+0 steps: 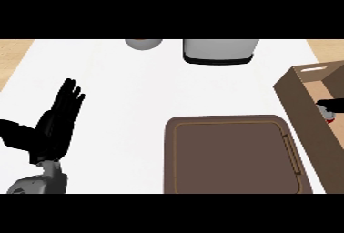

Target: Pick the can from the tray and place it in the cardboard box

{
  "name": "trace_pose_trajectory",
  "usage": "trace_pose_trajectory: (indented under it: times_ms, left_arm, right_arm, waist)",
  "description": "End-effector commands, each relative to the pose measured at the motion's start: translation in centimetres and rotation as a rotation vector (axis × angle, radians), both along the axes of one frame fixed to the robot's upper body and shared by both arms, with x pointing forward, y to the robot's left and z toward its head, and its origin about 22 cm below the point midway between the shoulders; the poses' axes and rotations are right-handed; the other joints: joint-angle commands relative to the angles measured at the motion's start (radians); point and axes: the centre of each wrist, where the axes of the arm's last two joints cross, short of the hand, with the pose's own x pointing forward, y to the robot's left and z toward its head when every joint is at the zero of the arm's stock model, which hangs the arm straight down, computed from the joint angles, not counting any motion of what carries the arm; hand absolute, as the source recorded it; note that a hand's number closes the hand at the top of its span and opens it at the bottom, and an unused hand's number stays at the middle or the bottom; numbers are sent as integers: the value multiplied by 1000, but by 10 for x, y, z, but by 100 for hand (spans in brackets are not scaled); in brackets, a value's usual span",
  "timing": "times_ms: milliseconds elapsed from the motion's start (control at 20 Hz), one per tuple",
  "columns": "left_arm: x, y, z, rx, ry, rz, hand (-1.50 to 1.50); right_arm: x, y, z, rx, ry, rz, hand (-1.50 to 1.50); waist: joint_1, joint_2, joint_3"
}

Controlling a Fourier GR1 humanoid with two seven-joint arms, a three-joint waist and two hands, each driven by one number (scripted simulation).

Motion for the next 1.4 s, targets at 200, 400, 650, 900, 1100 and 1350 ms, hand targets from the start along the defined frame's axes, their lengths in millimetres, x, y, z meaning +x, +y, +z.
trace_pose_trajectory:
  times_ms: [200,400,650,900,1100,1350]
  left_arm:
    - [1,-8,-1,4,-7,19,0]
    - [-10,2,-15,7,19,33,0]
    - [6,14,10,7,-6,25,0]
    - [4,9,11,-3,2,33,0]
    - [-8,1,-11,2,-9,8,0]
    - [-3,2,16,10,0,3,0]
  right_arm:
    - [-5,-22,16,415,-271,46,-150]
    - [-15,-24,22,655,-373,67,-150]
    - [-46,-71,20,761,-484,52,-150]
    - [-95,-110,16,754,-514,47,-150]
    - [-112,-127,7,775,-558,15,-150]
    - [-136,-152,-15,774,-583,10,-150]
  waist:
    - [-14,-1,1]
    - [-22,-7,0]
    - [-15,-1,0]
    - [-14,-1,0]
    - [-8,0,0]
    - [-5,1,1]
